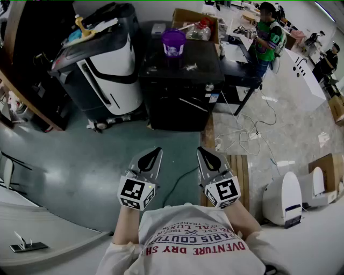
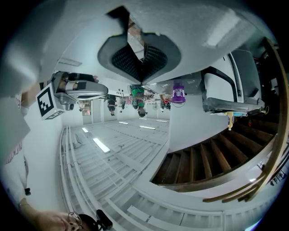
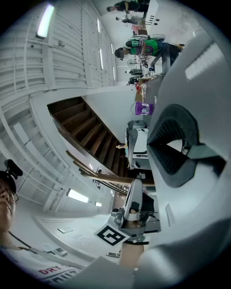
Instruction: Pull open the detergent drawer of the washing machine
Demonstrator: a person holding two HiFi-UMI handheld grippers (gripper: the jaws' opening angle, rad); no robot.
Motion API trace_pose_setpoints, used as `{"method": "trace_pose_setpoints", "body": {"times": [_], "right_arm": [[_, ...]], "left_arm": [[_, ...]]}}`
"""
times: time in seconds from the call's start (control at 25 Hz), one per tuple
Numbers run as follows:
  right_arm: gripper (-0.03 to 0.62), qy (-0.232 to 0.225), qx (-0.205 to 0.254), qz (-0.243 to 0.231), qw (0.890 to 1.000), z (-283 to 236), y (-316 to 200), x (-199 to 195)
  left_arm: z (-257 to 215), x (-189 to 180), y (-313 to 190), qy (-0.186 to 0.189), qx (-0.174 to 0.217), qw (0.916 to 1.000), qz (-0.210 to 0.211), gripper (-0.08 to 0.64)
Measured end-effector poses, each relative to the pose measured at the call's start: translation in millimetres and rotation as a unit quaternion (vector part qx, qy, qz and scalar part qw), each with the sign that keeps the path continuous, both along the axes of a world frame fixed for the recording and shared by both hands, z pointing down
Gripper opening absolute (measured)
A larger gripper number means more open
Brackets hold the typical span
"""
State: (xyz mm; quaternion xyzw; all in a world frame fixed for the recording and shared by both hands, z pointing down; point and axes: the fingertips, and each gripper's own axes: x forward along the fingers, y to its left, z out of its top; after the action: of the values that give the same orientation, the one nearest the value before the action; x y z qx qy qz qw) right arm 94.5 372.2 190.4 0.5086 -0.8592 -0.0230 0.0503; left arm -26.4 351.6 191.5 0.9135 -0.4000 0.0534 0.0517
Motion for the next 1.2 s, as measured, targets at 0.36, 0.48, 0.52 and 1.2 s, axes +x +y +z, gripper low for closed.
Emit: {"method": "trace_pose_setpoints", "body": {"times": [0.36,0.48,0.52,1.2], "right_arm": [[0.002,-0.006,-0.011,0.001,1.000,5,0,-3],[0.001,-0.008,-0.014,0.002,1.000,7,0,-4],[0.000,-0.010,-0.015,0.003,1.000,8,0,-4],[0.002,-0.012,-0.029,0.052,0.998,25,-43,-43]], "left_arm": [[3,-7,-2,0.005,-0.006,0.9999,-0.008,0.006],[4,-8,-2,0.007,-0.007,0.9999,-0.009,0.006],[4,-8,-1,0.009,-0.007,0.9999,-0.009,0.006],[26,-78,-43,0.075,-0.022,0.9968,-0.016,0.339]]}}
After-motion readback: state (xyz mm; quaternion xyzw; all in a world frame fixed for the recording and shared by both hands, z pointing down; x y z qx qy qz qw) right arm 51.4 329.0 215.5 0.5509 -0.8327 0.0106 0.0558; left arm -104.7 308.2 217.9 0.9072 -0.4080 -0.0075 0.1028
